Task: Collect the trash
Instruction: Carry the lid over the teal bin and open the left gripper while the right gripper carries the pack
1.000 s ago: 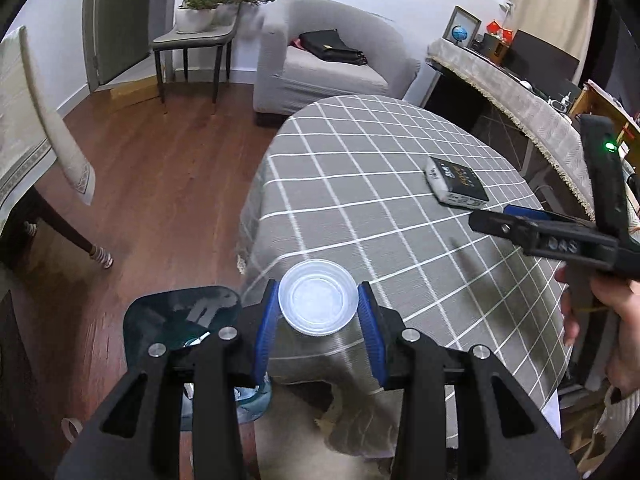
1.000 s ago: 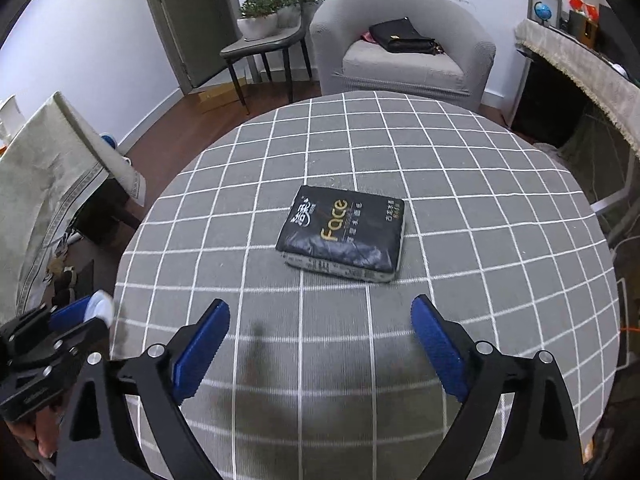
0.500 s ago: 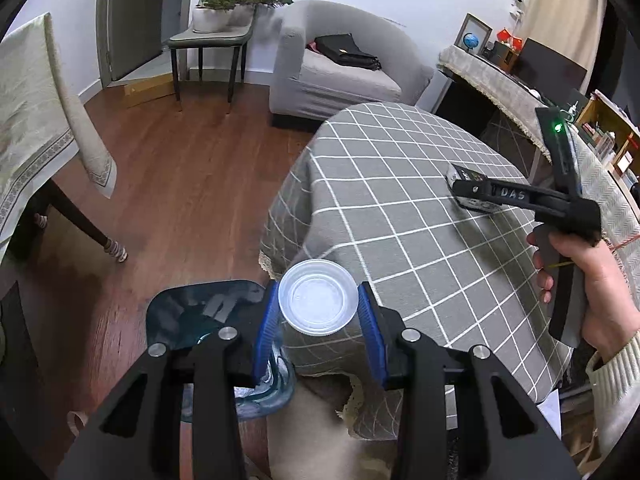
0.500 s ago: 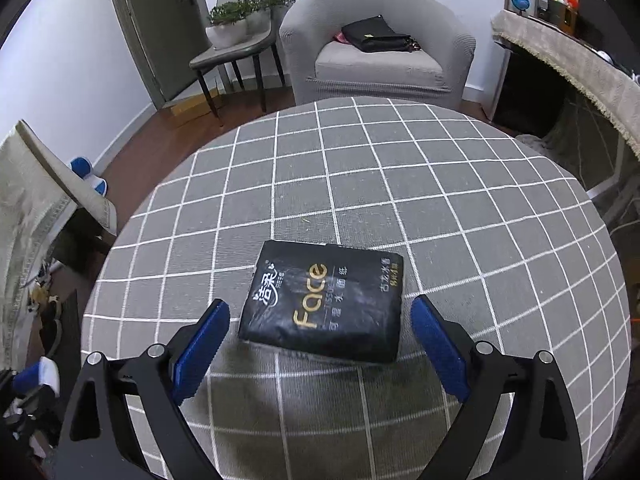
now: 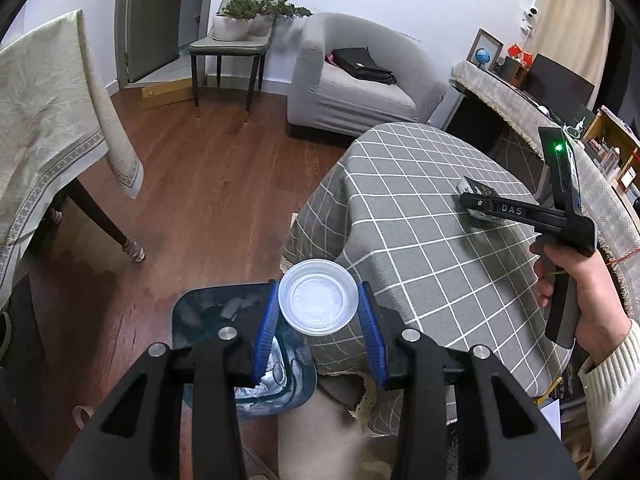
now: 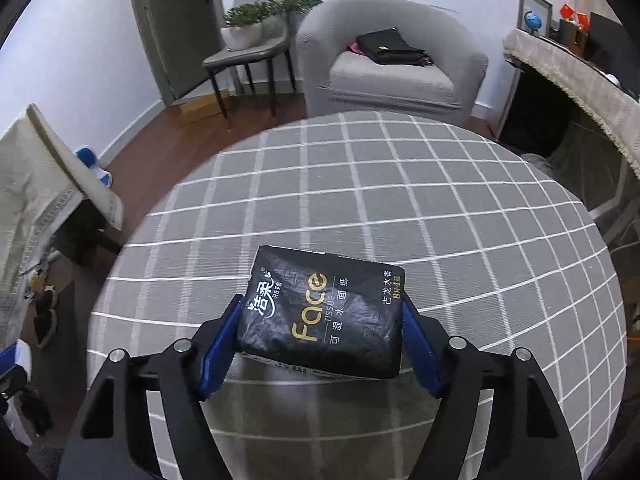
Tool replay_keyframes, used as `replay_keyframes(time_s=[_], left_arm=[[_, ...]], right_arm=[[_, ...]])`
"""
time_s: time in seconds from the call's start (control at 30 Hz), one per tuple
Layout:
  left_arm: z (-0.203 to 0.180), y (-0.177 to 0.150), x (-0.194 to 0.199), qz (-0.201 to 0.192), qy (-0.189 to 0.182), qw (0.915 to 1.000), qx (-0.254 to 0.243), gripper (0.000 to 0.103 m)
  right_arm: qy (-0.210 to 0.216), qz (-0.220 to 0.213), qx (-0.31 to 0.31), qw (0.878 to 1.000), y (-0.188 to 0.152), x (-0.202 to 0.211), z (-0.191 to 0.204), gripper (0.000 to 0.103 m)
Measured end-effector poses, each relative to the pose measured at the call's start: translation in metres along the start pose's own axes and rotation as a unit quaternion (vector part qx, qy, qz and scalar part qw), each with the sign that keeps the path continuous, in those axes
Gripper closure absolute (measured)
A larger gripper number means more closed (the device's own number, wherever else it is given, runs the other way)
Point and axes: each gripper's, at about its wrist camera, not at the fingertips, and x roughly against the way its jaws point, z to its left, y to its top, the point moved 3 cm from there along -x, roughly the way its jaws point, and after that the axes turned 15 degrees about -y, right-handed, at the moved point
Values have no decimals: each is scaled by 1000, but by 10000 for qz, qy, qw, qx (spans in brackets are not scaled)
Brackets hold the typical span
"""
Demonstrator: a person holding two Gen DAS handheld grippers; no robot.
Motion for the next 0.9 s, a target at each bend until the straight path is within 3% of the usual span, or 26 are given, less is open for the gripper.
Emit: replay_keyframes(time_s=[0.6, 0.9], left_arm=[[24, -13, 59, -228, 368, 9987, 252, 61], [64, -40, 53, 28, 536, 9961, 695, 61]], right_arm=[[1503, -207, 736, 9857, -10, 80, 125, 29], [2052, 46, 1072, 9728, -35, 90, 178, 29]])
